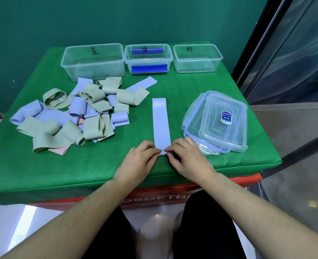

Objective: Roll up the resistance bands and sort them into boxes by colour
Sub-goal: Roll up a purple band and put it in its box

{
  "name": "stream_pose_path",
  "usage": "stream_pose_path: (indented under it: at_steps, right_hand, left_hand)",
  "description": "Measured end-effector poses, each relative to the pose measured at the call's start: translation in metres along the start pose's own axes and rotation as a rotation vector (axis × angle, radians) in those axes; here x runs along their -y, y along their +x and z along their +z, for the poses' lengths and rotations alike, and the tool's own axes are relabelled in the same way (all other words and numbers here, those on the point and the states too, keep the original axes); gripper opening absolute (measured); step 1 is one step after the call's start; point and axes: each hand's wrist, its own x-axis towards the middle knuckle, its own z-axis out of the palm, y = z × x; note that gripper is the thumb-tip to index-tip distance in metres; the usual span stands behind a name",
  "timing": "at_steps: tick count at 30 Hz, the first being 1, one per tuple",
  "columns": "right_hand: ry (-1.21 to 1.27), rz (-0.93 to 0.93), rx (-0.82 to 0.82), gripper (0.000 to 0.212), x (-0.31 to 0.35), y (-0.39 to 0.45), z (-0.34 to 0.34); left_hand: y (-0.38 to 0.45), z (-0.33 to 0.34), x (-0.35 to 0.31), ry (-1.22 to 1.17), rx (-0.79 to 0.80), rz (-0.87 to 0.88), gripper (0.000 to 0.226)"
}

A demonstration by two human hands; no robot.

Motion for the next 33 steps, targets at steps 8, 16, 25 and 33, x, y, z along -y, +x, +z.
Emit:
stream_pose_path:
  at_steps: [8,16,25,33]
  right_hand:
    - [-0.077,-0.027,0.003,0.033,-0.004,0.002,0.003]
    - [-0.048,0.012,0.039,0.030,-0.002,0.005,0.000]
    - [-0.097,0.030,0.025,0.027,-0.002,0.008,0.004]
    - [-0.100,-0.020,0.039,0.032,0.002,-0.002,-0.002]
  left_hand:
    - [0.005,-0.001,0.000,0.002,0.028,0.009,0.023]
    - [0.011,-0.001,0.002,0.047,0.046,0.044,0.019]
    - [0.012,0.000,0.004,0.065,0.065,0.009,0.024]
    - [0.004,-0.004,0.001,0.012,0.051,0.031,0.018]
